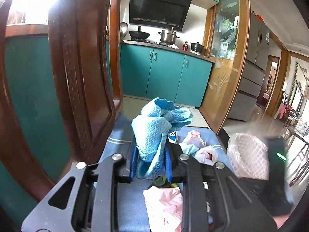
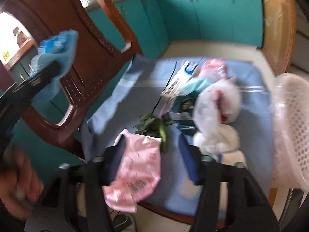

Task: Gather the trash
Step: 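Grasp the blue cloth rag with the left gripper while the right gripper grasps the green leaves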

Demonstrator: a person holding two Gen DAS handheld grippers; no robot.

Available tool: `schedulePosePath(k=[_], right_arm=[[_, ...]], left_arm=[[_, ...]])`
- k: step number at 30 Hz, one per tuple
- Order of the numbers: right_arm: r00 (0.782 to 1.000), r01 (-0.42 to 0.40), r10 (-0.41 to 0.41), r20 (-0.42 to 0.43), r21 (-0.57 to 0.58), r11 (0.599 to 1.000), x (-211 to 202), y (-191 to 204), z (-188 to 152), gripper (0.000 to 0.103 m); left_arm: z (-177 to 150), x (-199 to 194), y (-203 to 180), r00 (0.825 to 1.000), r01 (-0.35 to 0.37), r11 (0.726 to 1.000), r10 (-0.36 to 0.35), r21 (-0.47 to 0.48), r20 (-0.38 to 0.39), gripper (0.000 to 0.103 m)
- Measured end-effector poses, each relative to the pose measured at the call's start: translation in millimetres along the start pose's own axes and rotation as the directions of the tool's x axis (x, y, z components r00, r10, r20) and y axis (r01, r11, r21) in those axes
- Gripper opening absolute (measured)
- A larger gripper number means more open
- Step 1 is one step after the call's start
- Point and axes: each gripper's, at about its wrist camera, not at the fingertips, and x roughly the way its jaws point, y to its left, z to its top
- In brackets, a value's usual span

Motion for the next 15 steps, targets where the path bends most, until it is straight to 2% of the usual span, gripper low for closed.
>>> schedulePosePath(k=[1, 3, 4, 8, 13, 15], right_arm=[[0.999, -0.016, 0.016, -0.043, 0.013, 1.000, 13.7, -1.0, 7.2, 0.037], [0.995, -0.006, 0.009, -0.098, 0.023, 1.000, 32.8, -2.6, 12.6, 0.033], [0.992, 0.002, 0.002, -0.126, 0.031, 1.000, 43.6, -4.0, 15.8, 0.027], [0.982, 0.020, -0.008, -0.191, 0.062, 0.998, 69.2, -5.3, 19.3, 0.022], [0.967, 0.114, -0.100, -0.236, 0.047, 0.992, 87.6, -11.2, 23.6, 0.021], [0.961, 0.124, -0.110, -0.253, 0.038, 0.992, 92.1, -12.8, 25.4, 0.021]], left_arm=[[-2.3, 2.3, 0.4, 1.000, 0.002, 1.000, -0.002, 0.007, -0.008, 0.024], [-5.5, 4.8, -1.6, 1.000, -0.002, 1.000, 0.003, 0.028, -0.016, 0.024], [-6.7, 6.7, -2.8, 1.000, -0.003, 0.999, 0.004, 0.032, -0.022, 0.024], [-6.1, 9.1, 0.0, 0.999, 0.006, 1.000, -0.006, 0.008, -0.034, 0.024], [-4.4, 12.8, 5.9, 0.999, 0.019, 1.000, -0.019, -0.008, -0.046, 0.024], [-4.8, 11.8, 4.7, 0.998, 0.025, 1.000, -0.025, -0.011, -0.051, 0.024]])
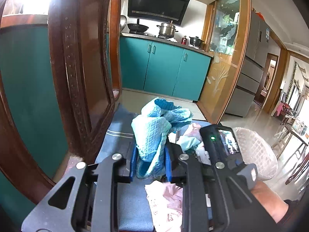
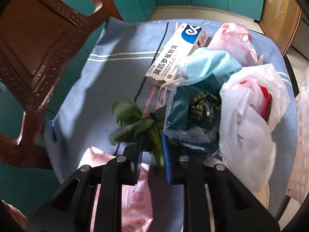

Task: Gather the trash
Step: 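Grasp the blue cloth rag with the left gripper while the right gripper grasps the green leaves, then carry the green leaves with the right gripper and drop them into the wastebasket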

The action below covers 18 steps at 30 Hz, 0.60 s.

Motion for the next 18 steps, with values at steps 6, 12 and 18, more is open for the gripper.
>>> schedulePosePath(k=[6, 12, 18], right_arm=[[0.998, 0.069, -0.070, -0.009, -0.060, 0.996, 9.6, 6.3, 2.6, 0.021], [0.999, 0.051, -0.051, 0.010, -0.069, 0.996, 10.6, 4.7, 4.9, 0.009], [0.985, -0.055, 0.067, 0.158, -0.079, 0.995, -40.8, 8.4, 6.6, 0.009]], left_arm=[[4.6, 7.1, 1.1, 1.000, 0.007, 1.000, -0.007, -0.004, -0.016, 0.025], [5.7, 9.0, -3.6, 1.000, 0.003, 1.000, -0.003, -0.002, -0.024, 0.026], [7.0, 8.7, -2.1, 1.000, 0.000, 1.000, 0.000, -0.013, -0.013, 0.026]])
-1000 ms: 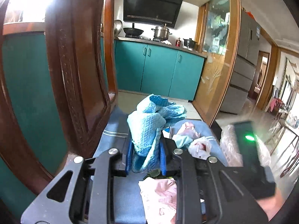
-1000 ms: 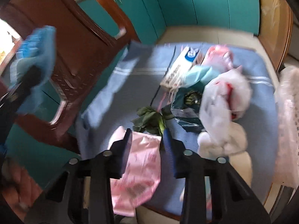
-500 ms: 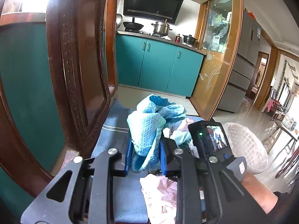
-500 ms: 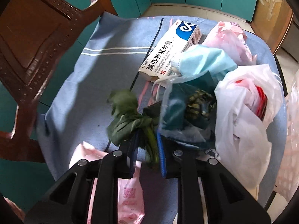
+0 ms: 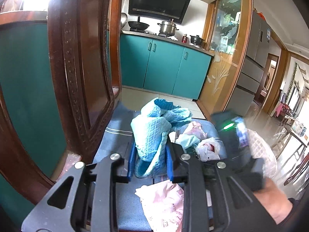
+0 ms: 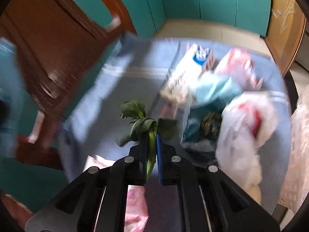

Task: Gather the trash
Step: 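Carry the green leaves with the right gripper and drop them into the wastebasket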

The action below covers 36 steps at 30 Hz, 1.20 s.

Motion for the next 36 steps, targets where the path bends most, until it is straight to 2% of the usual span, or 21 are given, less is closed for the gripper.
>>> schedulePosePath(k=[2, 4, 6, 9, 12, 19, 23, 36], right_arm=[[0.996, -0.005, 0.007, 0.093, -0.025, 1.000, -28.7, 3.2, 2.5, 0.009], [0.982, 0.001, 0.008, 0.190, -0.046, 0.999, -58.1, 2.3, 1.6, 0.009], [0.968, 0.025, -0.011, 0.252, -0.049, 0.998, -79.2, -1.2, -0.1, 0.009], [0.951, 0.020, -0.013, 0.309, -0.022, 1.000, -106.1, -15.4, -11.7, 0.009], [0.938, 0.045, -0.048, 0.344, 0.018, 0.999, -125.2, -28.6, -33.6, 0.009], [0.922, 0.094, -0.114, 0.370, 0.073, 0.993, -144.1, -42.8, -79.1, 0.009], [0.914, 0.117, -0.136, 0.382, 0.073, 0.991, -144.2, -41.9, -84.1, 0.009], [0.923, 0.102, -0.118, 0.366, 0.062, 0.993, -141.7, -42.8, -87.0, 0.009]], left_arm=[[0.4, 0.4, 2.2, 1.000, 0.001, 1.000, -0.001, -0.008, 0.001, 0.026], [-2.1, 1.5, 2.1, 1.000, 0.000, 1.000, 0.000, -0.005, -0.005, 0.026], [-3.3, 3.3, 0.7, 1.000, 0.007, 1.000, -0.007, 0.004, -0.016, 0.026], [-5.3, 4.8, -2.7, 0.999, 0.019, 1.000, -0.019, 0.020, -0.030, 0.026], [-7.0, 8.0, -10.6, 0.998, 0.040, 0.998, -0.037, 0.046, -0.054, 0.026], [-17.5, 10.7, -29.8, 0.992, 0.077, 0.993, -0.068, 0.090, -0.105, 0.026], [-25.1, 8.0, -38.4, 0.991, 0.085, 0.991, -0.072, 0.107, -0.116, 0.027], [-30.4, 12.6, -43.7, 0.989, 0.089, 0.988, -0.072, 0.126, -0.133, 0.028]])
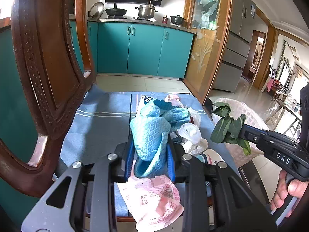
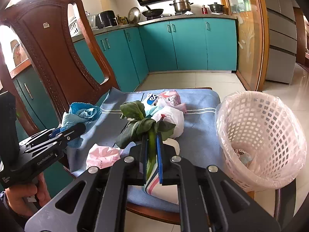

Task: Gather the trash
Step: 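Carry the green leaves with the right gripper and drop them into the wastebasket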

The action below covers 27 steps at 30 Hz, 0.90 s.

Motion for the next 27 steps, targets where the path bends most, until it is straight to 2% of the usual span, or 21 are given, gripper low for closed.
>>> schedulePosePath(k=[21, 25, 27], right_arm=[[1.000, 0.006, -0.006, 0.001, -0.005, 1.000, 2.1, -0.6, -0.8, 0.009], [0.995, 0.080, -0.081, 0.054, 0.018, 0.997, -6.8, -21.6, 6.5, 0.009], [0.986, 0.140, -0.146, 0.085, 0.069, 0.988, -14.3, -48.9, 13.0, 0.009]], left_arm=[[-1.7, 0.3, 1.4, 1.000, 0.002, 1.000, -0.002, 0.012, -0.014, 0.028], [-1.5, 0.5, 1.2, 1.000, 0.003, 1.000, -0.003, 0.015, -0.018, 0.028], [-1.7, 0.3, 0.9, 1.000, 0.004, 1.000, -0.003, 0.017, -0.019, 0.028]])
